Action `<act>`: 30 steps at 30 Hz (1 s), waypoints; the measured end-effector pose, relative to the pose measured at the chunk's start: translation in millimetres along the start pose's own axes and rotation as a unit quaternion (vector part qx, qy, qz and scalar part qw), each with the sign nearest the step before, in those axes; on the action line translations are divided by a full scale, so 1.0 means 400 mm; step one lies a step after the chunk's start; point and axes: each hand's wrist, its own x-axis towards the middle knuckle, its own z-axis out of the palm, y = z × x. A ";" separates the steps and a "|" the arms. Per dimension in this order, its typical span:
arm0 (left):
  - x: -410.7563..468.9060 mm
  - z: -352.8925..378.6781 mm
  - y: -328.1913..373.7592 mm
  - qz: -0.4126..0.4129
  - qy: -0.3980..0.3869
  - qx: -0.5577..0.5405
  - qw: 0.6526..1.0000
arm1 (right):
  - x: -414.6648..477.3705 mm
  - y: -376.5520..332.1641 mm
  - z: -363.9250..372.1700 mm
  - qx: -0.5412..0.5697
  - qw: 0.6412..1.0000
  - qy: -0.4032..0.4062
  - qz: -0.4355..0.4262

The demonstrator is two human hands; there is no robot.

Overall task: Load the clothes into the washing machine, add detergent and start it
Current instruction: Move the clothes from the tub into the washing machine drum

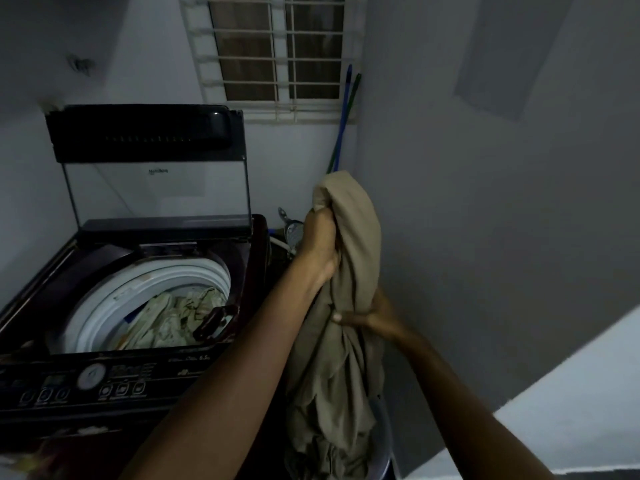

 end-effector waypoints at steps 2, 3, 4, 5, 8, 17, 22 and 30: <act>-0.008 0.003 0.018 -0.016 -0.033 -0.050 0.998 | 0.008 0.024 0.047 0.015 0.999 0.012 0.036; -0.005 -0.009 0.024 -0.010 -0.035 -0.058 0.998 | 0.012 0.018 0.056 0.030 0.997 0.046 0.050; 0.000 -0.031 0.025 -0.004 -0.035 -0.060 0.998 | 0.018 0.017 0.051 0.037 0.995 0.079 0.056; 0.002 -0.059 0.027 0.001 -0.027 -0.062 0.998 | 0.024 0.019 0.038 0.035 0.992 0.107 0.056; 0.046 -0.169 0.016 0.030 0.018 0.039 0.999 | 0.031 0.029 -0.035 0.009 0.974 0.222 0.044; 0.051 -0.228 -0.035 0.029 0.016 -0.075 0.997 | 0.029 -0.042 -0.120 -0.105 0.953 0.273 -0.079; 0.099 -0.208 0.020 0.003 0.077 -0.228 0.971 | -0.010 0.010 -0.055 -0.140 0.989 0.040 -0.037; 0.033 -0.166 -0.093 0.062 0.017 0.297 0.953 | -0.001 -0.040 -0.132 -0.060 0.974 0.187 0.110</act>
